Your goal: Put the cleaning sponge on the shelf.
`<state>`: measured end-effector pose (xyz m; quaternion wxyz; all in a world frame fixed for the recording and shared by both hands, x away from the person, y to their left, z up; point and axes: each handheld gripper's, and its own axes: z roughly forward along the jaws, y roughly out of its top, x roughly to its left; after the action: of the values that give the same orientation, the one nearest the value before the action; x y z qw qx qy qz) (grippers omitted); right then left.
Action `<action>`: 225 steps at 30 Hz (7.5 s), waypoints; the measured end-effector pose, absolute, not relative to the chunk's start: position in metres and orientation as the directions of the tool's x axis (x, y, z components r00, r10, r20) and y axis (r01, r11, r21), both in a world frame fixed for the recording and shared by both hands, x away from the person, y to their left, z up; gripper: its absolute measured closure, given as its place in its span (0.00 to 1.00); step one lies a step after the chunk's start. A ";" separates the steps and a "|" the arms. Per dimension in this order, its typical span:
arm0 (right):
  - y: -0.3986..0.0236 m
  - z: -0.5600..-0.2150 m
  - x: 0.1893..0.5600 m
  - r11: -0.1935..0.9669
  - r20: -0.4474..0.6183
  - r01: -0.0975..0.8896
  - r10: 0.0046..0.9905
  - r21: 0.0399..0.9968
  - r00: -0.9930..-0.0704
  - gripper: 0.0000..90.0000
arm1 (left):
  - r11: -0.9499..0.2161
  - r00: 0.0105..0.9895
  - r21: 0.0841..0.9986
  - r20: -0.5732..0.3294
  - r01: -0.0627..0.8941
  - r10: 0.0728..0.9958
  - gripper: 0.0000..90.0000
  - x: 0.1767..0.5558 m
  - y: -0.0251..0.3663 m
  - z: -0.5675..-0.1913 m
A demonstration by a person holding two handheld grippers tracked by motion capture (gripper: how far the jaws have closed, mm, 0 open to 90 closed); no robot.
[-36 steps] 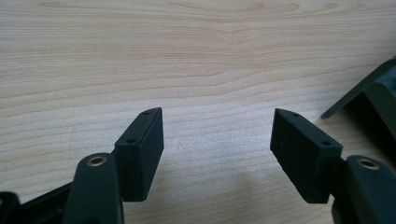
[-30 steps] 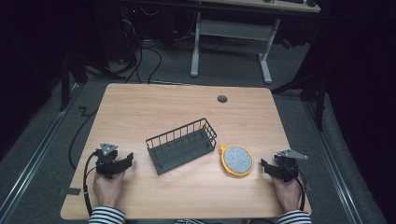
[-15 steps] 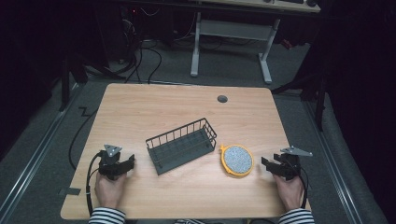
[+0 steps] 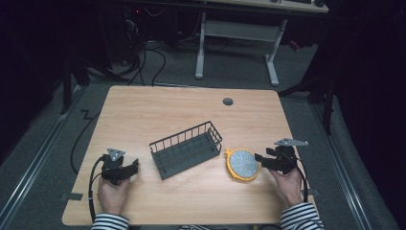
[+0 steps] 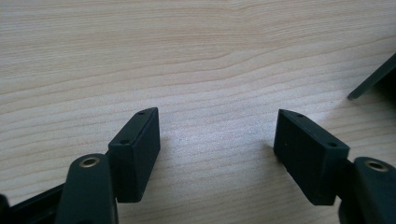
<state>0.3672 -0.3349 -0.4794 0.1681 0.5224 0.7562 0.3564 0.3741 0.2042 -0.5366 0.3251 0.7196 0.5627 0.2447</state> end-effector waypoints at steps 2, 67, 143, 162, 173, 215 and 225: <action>-0.331 -0.480 0.371 0.207 0.124 0.676 0.905 0.707 -0.407 0.42 | -0.155 0.246 0.743 -0.013 0.651 0.969 0.36 0.374 0.204 -0.537; -0.313 -0.481 0.392 0.320 0.123 0.702 0.857 0.636 -0.501 0.90 | -0.155 0.245 0.743 -0.013 0.651 0.969 0.34 0.373 0.203 -0.537; -0.265 -0.360 0.422 0.338 0.080 0.505 0.766 0.794 -0.637 0.89 | -0.157 0.249 0.743 -0.013 0.651 0.968 0.34 0.374 0.203 -0.537; -0.219 -0.362 0.455 0.345 0.052 0.478 0.766 0.808 -0.641 0.89 | -0.157 0.249 0.743 -0.013 0.651 0.968 0.34 0.374 0.203 -0.537; -0.192 -0.381 0.471 0.351 0.073 0.491 0.751 0.797 -0.656 0.89 | -0.157 0.249 0.743 -0.014 0.651 0.968 0.34 0.374 0.203 -0.537; -0.169 -0.419 0.470 0.403 0.074 0.495 0.714 0.769 -0.696 0.88 | -0.160 0.252 0.742 -0.012 0.651 0.968 0.34 0.373 0.203 -0.537; -0.171 -0.425 0.465 0.432 0.064 0.501 0.707 0.750 -0.705 0.88 | -0.160 0.252 0.742 -0.012 0.651 0.968 0.34 0.373 0.203 -0.537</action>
<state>0.4649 -0.1711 -0.4247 0.1313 0.3611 0.8359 0.3920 0.3735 0.2030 -0.5367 0.3248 0.7213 0.5609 0.2440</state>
